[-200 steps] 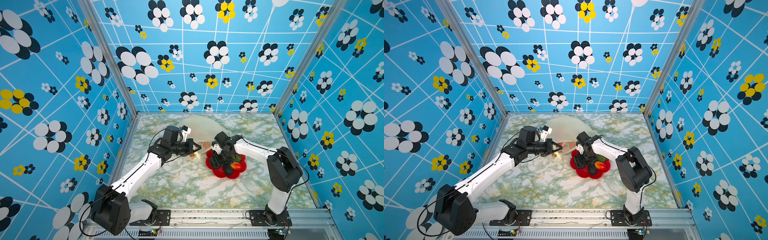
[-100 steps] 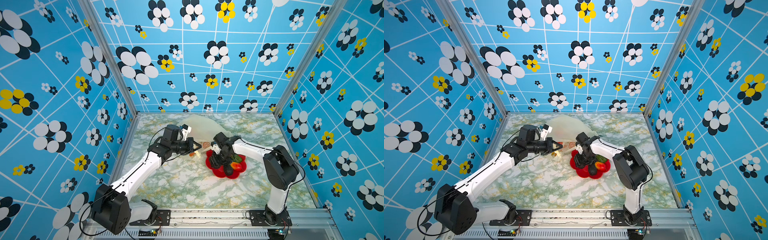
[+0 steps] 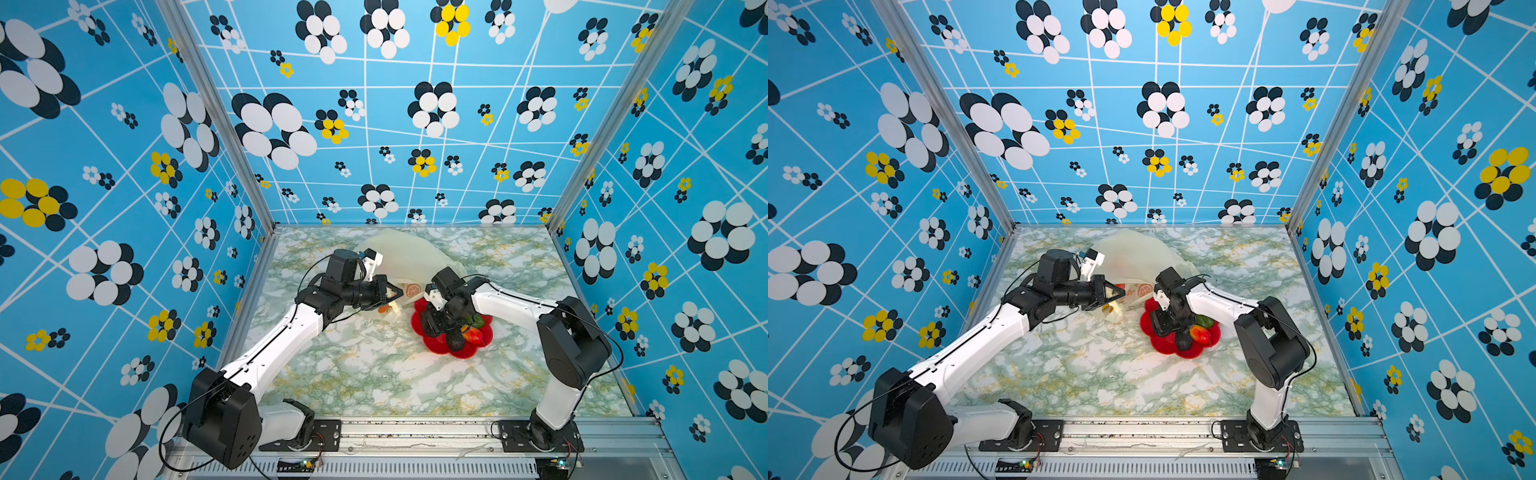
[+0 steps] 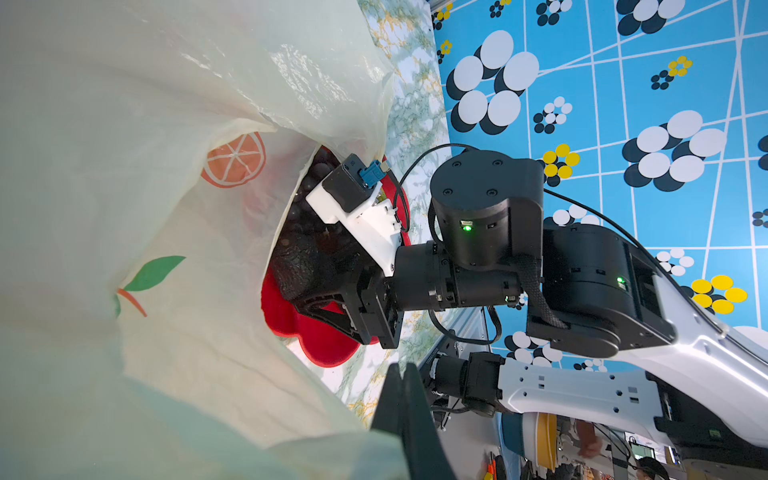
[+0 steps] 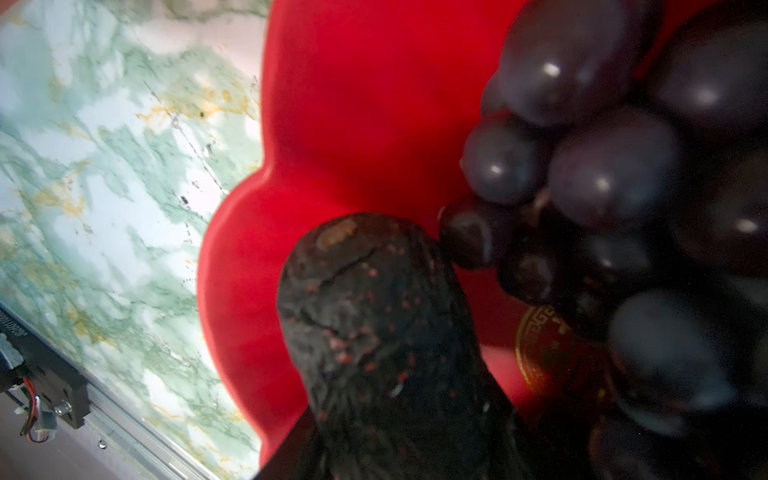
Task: Place the fruits into the plastic bag
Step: 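Lift the dark avocado with the right gripper and carry it toward the bag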
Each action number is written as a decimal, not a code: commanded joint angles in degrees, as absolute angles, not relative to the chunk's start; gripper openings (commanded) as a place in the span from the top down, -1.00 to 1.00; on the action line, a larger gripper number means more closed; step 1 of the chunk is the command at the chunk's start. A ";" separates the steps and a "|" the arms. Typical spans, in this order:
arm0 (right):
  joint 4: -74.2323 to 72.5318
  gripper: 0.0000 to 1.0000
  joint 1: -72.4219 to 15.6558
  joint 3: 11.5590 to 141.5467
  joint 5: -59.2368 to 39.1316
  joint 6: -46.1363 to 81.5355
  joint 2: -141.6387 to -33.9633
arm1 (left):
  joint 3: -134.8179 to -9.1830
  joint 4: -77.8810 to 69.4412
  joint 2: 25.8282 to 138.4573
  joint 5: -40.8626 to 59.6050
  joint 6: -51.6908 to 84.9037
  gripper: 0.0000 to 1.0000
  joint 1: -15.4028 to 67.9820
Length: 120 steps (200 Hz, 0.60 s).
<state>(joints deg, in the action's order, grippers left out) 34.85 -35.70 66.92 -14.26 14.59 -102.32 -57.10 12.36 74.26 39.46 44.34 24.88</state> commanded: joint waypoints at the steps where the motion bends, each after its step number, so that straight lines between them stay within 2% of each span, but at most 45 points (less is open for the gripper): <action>1: 33.66 0.21 -34.83 65.51 -15.37 16.00 -99.07 | -57.81 12.66 74.32 39.94 43.51 1.00 25.00; 80: 34.13 0.21 -33.66 66.03 -21.76 19.79 -90.16 | -57.77 13.54 73.73 40.37 42.41 1.00 25.05; 120: 34.45 0.20 -33.66 73.29 -27.62 22.51 -93.02 | -57.85 13.57 74.27 42.31 40.66 1.00 25.00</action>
<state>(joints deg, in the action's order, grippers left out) 34.13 -33.98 68.18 -22.33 19.86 -91.37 -57.10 12.45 74.26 40.36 43.24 24.88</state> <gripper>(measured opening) 0.482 0.040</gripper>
